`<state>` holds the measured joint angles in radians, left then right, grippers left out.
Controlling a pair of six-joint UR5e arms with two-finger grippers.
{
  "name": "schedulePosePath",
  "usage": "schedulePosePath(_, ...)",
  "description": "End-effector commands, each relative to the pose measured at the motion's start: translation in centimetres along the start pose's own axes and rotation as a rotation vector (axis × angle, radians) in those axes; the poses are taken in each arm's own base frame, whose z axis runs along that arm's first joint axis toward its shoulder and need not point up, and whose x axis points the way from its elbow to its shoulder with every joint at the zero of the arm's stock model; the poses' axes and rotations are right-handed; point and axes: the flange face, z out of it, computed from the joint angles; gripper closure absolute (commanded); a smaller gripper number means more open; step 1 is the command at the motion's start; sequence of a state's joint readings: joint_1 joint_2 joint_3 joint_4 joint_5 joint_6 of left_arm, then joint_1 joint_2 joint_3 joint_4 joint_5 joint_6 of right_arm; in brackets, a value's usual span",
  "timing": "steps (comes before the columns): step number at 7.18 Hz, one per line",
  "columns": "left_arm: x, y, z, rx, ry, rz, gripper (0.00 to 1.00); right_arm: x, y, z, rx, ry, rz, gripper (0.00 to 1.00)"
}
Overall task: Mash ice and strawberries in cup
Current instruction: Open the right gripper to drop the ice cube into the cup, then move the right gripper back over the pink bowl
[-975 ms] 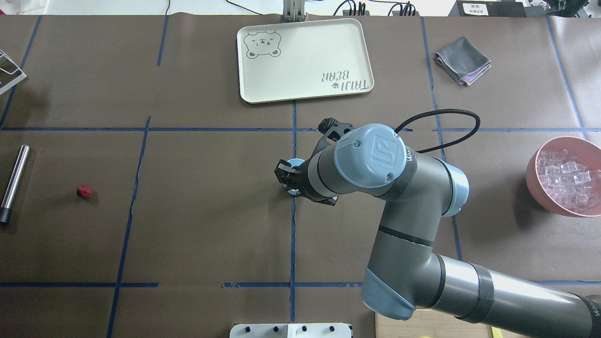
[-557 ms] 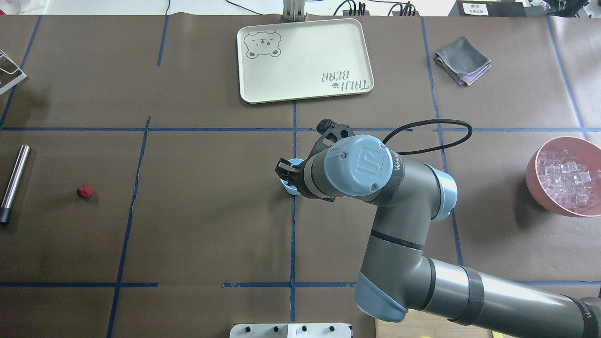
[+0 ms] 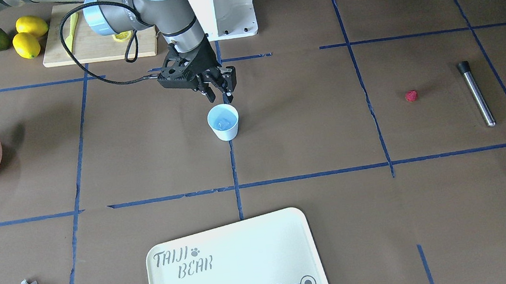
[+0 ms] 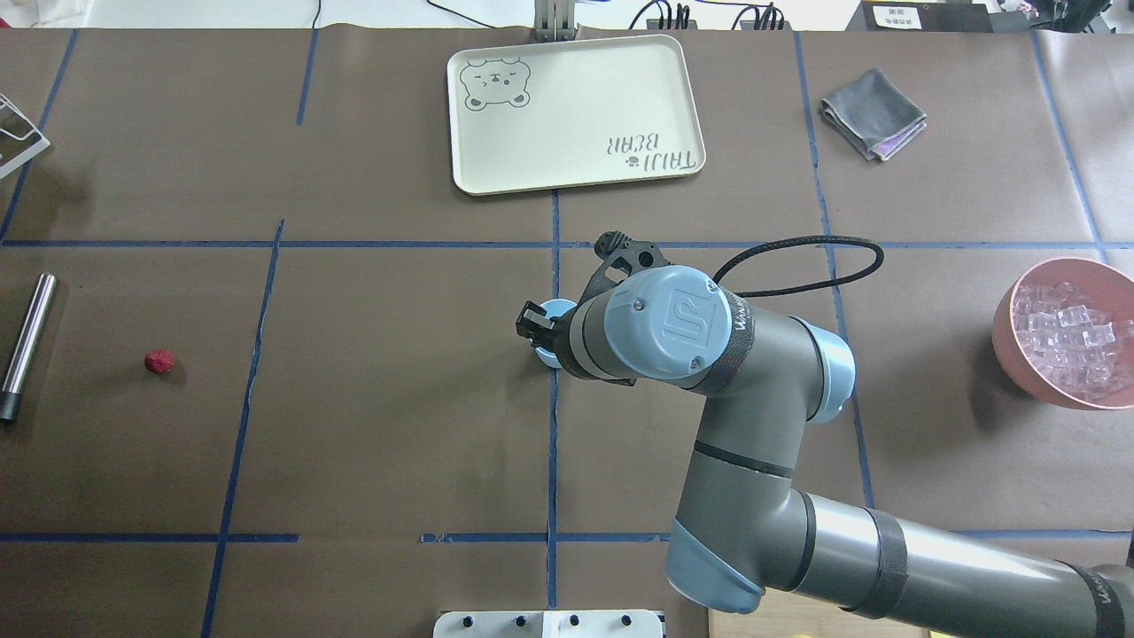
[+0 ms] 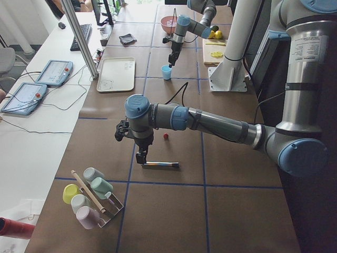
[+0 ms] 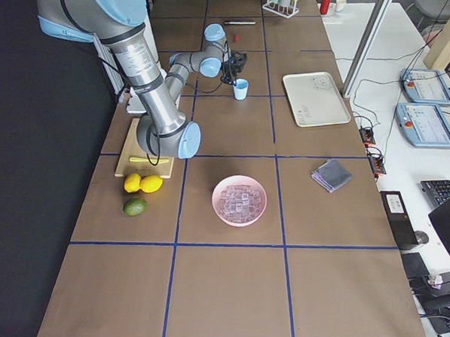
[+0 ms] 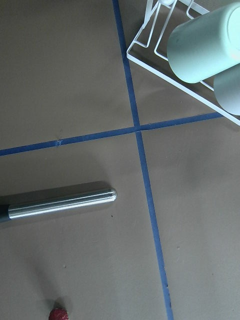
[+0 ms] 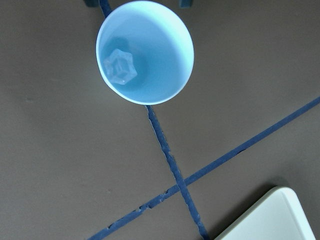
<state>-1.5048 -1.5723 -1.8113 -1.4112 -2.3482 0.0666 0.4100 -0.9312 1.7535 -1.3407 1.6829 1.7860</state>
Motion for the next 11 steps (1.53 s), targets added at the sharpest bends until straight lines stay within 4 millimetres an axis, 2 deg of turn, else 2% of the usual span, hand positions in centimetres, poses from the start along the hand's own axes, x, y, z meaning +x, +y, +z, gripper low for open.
schedulePosePath(1, 0.0, 0.0, 0.1, -0.002, -0.001, 0.001, 0.00, -0.3, -1.7, -1.4, 0.007, -0.019, 0.010, 0.00)
schedulePosePath(2, -0.2, 0.0, 0.1, -0.003, -0.001, -0.002, 0.00, 1.3, -5.9, -4.1, -0.040, -0.012, 0.030, 0.00)
schedulePosePath(3, -0.2, 0.0, 0.1, -0.003, -0.001, -0.002, 0.00, 4.1, -11.1, -7.7, -0.068, -0.015, -0.024, 0.00)
schedulePosePath(4, -0.3, 0.0, 0.3, -0.005, -0.001, -0.004, 0.00, 10.9, -15.4, -10.1, -0.080, 0.028, -0.111, 0.00)
schedulePosePath(6, -0.3, 0.0, 0.3, -0.005, -0.001, -0.004, 0.00, 24.2, -22.6, -13.0, -0.066, 0.151, -0.306, 0.00)
schedulePosePath(9, -0.1, 0.2, 0.1, -0.003, -0.001, -0.004, 0.00, 39.7, -31.1, -16.9, -0.101, 0.283, -0.518, 0.00)
schedulePosePath(10, 0.0, 0.2, 0.0, -0.001, 0.000, -0.001, 0.00, 43.2, -33.1, -17.0, -0.129, 0.306, -0.579, 0.00)
schedulePosePath(11, 0.1, 0.2, 0.0, -0.001, 0.001, 0.001, 0.00, 45.9, -33.9, -16.3, -0.162, 0.329, -0.620, 0.00)
